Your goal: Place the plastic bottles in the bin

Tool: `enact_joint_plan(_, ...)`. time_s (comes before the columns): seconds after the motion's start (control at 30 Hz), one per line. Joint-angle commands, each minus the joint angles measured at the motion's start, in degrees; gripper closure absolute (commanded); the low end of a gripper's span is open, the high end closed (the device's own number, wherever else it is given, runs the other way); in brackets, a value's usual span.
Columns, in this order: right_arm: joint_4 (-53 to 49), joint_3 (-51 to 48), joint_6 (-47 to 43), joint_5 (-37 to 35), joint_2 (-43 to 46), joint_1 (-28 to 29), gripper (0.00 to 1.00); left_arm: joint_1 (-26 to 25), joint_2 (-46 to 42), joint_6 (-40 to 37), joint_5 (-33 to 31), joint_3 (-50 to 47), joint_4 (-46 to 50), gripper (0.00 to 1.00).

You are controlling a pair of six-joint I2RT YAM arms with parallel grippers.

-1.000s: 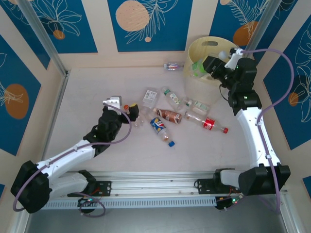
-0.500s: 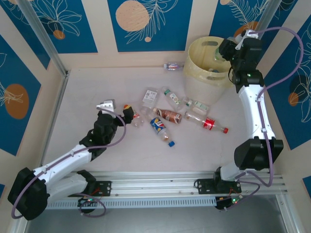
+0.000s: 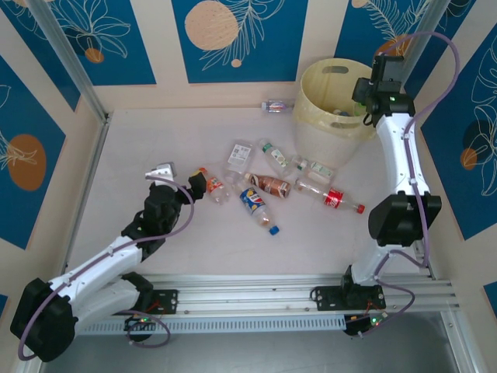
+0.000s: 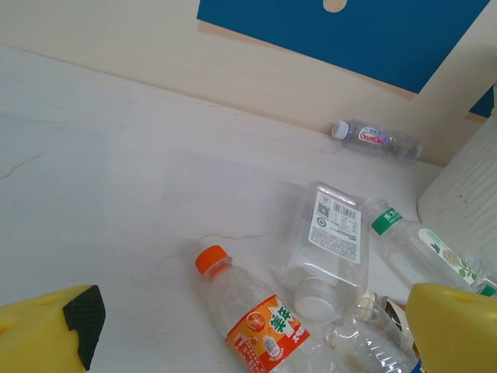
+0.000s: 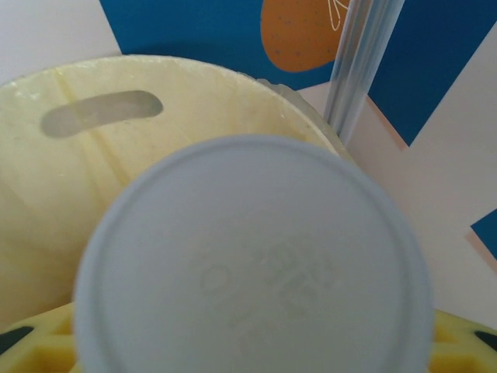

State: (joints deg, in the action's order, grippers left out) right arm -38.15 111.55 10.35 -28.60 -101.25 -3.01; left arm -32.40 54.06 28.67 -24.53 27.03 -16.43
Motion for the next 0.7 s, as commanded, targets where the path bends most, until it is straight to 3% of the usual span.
enact_joint_plan(0.0, -5.23, 4.82, -2.48, -5.25, -1.82, 0.28, 0.45, 0.88, -0.56, 1.51, 0.61, -0.49, 0.18, 0.00)
enact_joint_plan(0.17, -8.10, 11.65, -1.40, -4.40, -6.88, 0.54, 0.29, 1.28, -0.62, 2.51, 0.78, -0.57, 0.59, 0.00)
enact_joint_plan(0.3, -9.89, 19.40, 0.33, -1.92, -11.54, 0.81, 0.10, 1.66, -0.72, 3.14, 1.28, -0.49, 1.41, 0.00)
enact_joint_plan(0.43, -10.11, 20.53, 2.13, 1.13, -11.18, 1.42, 0.07, 2.09, -0.60, 3.99, 1.29, -0.36, 2.89, 0.00)
enact_joint_plan(0.67, -4.12, 9.75, 3.02, 9.09, -1.83, 1.59, 0.01, 3.79, 2.13, 6.59, 2.99, 0.93, 5.94, 0.00)
